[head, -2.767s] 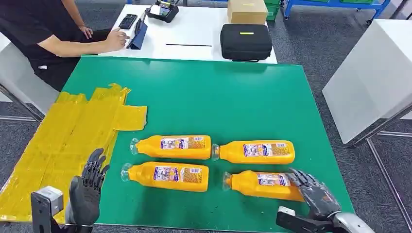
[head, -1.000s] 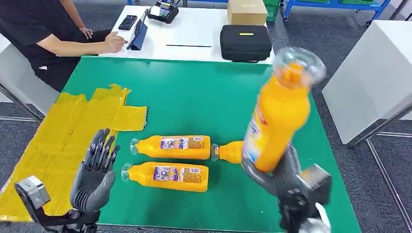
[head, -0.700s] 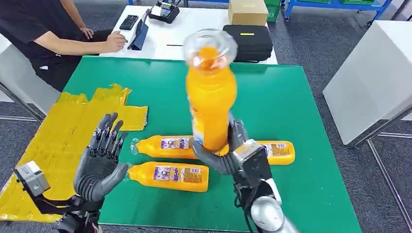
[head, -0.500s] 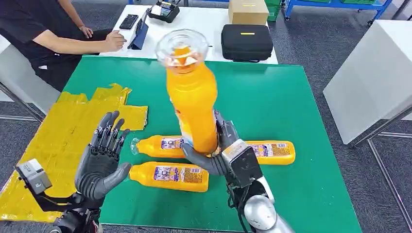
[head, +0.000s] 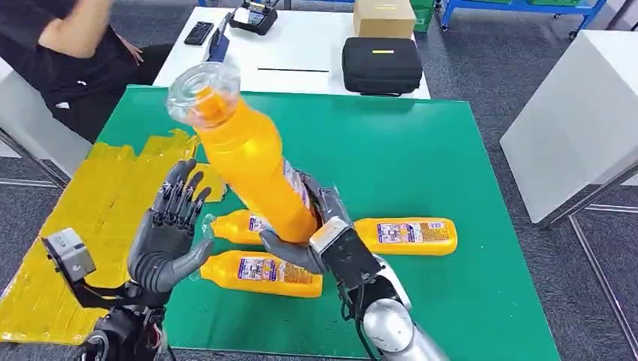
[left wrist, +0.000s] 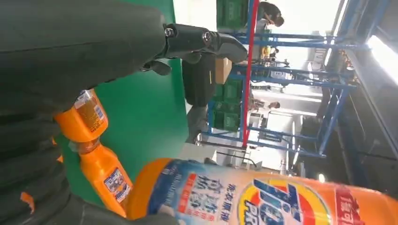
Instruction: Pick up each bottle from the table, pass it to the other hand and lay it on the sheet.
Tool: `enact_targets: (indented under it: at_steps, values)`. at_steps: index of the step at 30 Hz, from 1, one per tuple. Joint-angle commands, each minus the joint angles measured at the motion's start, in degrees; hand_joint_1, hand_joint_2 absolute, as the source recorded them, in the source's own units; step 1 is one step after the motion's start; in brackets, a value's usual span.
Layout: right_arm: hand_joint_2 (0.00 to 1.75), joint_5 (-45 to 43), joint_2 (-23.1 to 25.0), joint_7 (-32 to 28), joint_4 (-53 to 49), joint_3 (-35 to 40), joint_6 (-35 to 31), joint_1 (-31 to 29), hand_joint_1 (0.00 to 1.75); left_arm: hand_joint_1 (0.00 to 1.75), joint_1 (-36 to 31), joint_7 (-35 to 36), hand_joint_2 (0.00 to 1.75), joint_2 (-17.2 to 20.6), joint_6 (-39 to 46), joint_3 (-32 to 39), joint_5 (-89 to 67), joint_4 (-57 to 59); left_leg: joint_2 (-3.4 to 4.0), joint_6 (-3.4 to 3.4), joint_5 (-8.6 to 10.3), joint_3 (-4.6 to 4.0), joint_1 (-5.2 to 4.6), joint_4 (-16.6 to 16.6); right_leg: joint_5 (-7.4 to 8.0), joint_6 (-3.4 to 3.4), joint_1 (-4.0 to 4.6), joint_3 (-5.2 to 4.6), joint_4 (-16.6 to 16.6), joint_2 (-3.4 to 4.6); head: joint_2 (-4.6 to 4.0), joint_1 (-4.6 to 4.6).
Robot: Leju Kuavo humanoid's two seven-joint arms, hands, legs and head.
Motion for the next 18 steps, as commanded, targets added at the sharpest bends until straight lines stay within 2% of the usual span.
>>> enact_targets:
  at_steps: [1,2,3,5,10,12,15,16,18]
  values:
    - [1.75,3.9,1.3,2.6,8.7,3.8,2.9,-5.2,1.75,0.0,-4.7,0.9,1.75,-0.5,-0.7,-1.8,1.3,6.2,-0.05,0.05,-0.05,0.24,0.0,0.0,-0.04,-0.39,0.04,0.21,0.0,0.04,0.0,0.04]
    - [1.75,4.0,1.6,2.6,9.2,3.9,3.0,-5.5,1.75,0.0,-4.9,1.0,1.75,-0.5,-0.7,-1.9,1.4,6.3,0.0,0.03,-0.01,0.12,0.0,0.0,0.0,-0.22,0.03,0.1,0.0,0.05,0.0,0.0]
    - [1.75,4.0,1.6,2.6,9.2,3.9,3.0,-5.5,1.75,0.0,-4.9,1.0,1.75,-0.5,-0.7,-1.9,1.4,6.3,0.01,0.05,-0.05,0.21,-0.01,0.0,-0.03,-0.38,0.03,0.16,0.0,0.1,0.0,0.02]
    - [1.75,4.0,1.6,2.6,9.2,3.9,3.0,-5.5,1.75,0.0,-4.9,1.0,1.75,-0.5,-0.7,-1.9,1.4,6.3,-0.01,0.02,0.0,0.09,0.0,0.0,0.01,-0.2,0.03,0.06,0.0,0.04,0.0,0.0]
    - [1.75,4.9,1.4,3.1,9.8,4.6,3.5,-6.0,1.75,0.0,-5.1,1.7,1.75,-0.6,-0.8,-2.0,2.6,6.3,-0.02,0.06,-0.07,0.23,0.0,0.0,-0.05,-0.35,0.04,0.2,0.0,0.07,0.0,0.02]
    - [1.75,5.7,2.1,3.4,11.8,5.9,4.1,-6.9,1.75,0.0,-6.2,2.2,1.75,-0.6,-0.9,-3.3,3.6,6.0,-0.01,0.03,-0.01,0.09,0.0,0.0,0.0,-0.19,0.02,0.07,0.0,0.04,0.0,0.02]
    - [1.75,6.7,1.6,3.5,17.3,10.3,5.4,-11.0,1.75,0.0,-8.5,3.1,1.75,-0.4,0.0,-6.4,5.1,5.6,-0.02,0.04,-0.05,0.18,0.01,0.0,-0.04,-0.36,0.05,0.15,0.0,0.06,0.0,0.02]
    - [1.75,6.4,1.8,2.7,19.7,11.6,6.1,-12.5,1.75,0.0,-9.3,3.4,1.75,-0.4,0.7,-7.5,5.3,5.7,0.01,0.02,0.0,0.03,0.03,0.0,0.02,-0.16,0.04,0.02,0.0,0.05,0.0,0.02]
    - [1.75,6.6,2.7,2.5,21.5,13.5,6.5,-13.4,1.75,0.0,-10.1,4.0,1.75,-0.6,1.8,-8.2,5.8,6.0,-0.01,0.04,-0.01,0.13,0.01,0.0,0.01,-0.3,0.05,0.1,0.0,0.07,0.0,0.02]
